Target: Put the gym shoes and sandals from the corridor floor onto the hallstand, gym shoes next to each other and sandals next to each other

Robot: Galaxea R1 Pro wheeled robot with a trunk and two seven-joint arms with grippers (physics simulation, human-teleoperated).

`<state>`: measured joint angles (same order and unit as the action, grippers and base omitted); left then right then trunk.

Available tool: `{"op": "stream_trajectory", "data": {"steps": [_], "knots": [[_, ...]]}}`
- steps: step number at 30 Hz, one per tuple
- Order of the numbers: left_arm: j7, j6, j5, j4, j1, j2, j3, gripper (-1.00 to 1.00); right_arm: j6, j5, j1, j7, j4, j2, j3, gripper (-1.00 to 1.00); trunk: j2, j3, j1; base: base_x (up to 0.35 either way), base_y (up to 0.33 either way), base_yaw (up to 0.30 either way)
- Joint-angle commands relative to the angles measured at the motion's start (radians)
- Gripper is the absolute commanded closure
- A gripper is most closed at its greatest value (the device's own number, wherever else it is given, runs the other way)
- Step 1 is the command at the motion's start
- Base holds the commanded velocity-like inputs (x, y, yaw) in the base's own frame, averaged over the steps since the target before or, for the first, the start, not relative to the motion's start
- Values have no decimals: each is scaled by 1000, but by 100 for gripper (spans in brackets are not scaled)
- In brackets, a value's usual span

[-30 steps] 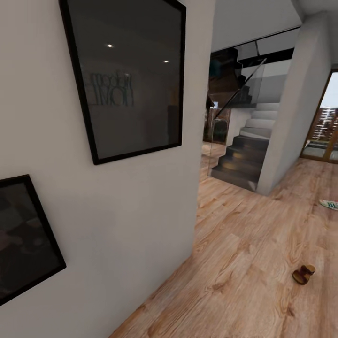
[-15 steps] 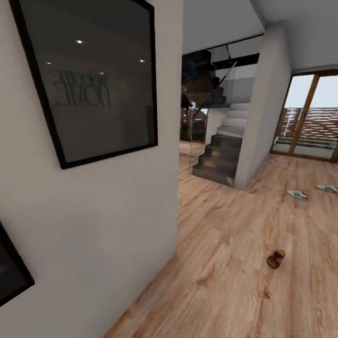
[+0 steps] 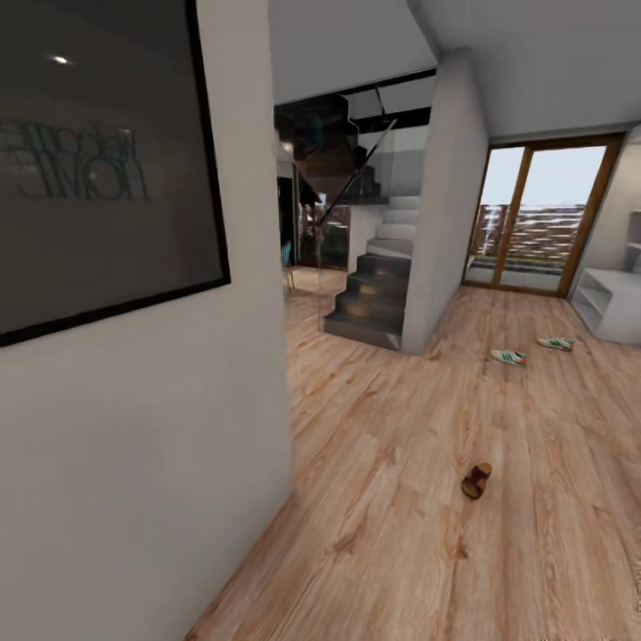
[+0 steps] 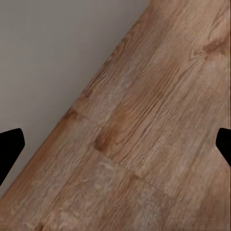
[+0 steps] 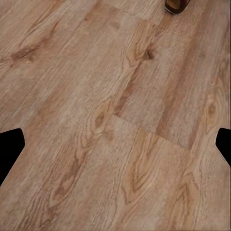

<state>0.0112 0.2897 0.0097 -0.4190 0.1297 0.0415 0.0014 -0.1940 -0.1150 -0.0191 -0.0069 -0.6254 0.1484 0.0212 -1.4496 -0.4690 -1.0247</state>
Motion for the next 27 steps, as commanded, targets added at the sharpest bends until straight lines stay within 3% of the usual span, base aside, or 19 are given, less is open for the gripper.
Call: {"op": "stream_trajectory", "data": {"steps": [1, 27], "knots": [[1, 3, 1, 0, 0, 0, 0, -100, -4, -11, -1, -1, 1, 0, -3, -100, 0, -1, 0, 244, -167, -284], [1, 5, 1, 4, 1, 1, 0, -100, -4, -10, -1, -1, 1, 0, -4, -100, 0, -1, 0, 261, -169, -284]]}}
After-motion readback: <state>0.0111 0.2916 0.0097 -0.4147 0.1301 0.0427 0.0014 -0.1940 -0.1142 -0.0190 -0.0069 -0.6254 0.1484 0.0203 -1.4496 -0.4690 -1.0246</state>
